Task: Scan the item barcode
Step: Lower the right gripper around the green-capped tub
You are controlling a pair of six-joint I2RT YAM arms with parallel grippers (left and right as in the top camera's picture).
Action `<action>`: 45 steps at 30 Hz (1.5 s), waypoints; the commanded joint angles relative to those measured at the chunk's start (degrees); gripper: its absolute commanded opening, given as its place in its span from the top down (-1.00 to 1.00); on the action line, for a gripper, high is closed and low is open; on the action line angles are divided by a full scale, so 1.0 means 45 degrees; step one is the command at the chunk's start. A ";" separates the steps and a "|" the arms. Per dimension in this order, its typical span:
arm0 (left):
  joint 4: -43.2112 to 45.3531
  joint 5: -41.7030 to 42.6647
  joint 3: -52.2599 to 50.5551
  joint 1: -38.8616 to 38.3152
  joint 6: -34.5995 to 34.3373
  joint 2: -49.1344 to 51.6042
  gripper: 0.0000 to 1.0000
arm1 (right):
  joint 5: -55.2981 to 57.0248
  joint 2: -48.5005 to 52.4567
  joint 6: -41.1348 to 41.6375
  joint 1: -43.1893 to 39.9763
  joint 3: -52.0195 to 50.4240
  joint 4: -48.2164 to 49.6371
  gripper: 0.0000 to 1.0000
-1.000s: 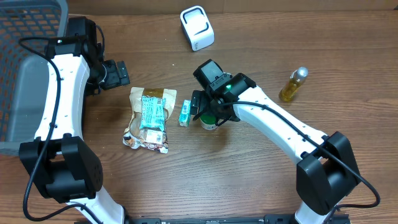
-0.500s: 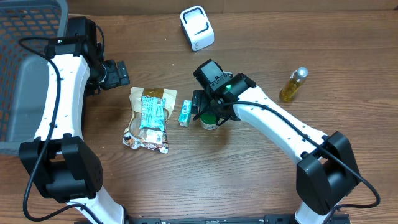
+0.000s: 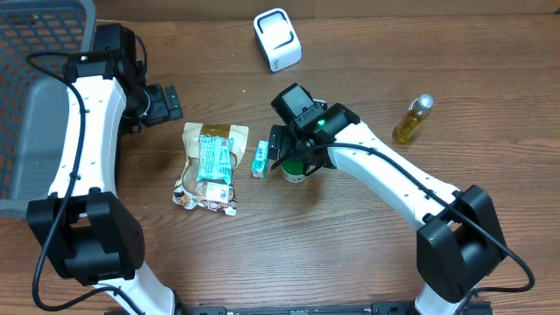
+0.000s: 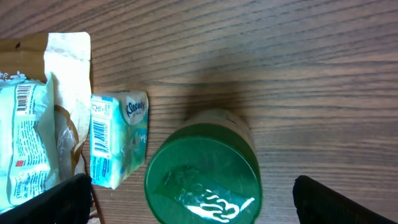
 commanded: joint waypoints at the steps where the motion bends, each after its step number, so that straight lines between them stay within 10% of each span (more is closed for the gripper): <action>1: 0.0010 0.0097 -0.0058 -0.0083 0.0194 -0.0078 -0.99 | 0.0204 -0.0019 0.0034 0.0175 -0.0568 0.0413 -1.00; 45: 0.0010 0.0092 -0.0058 -0.0083 0.0194 -0.0078 -0.99 | 0.2584 -0.0019 0.0039 0.0141 -0.1404 0.0389 -1.00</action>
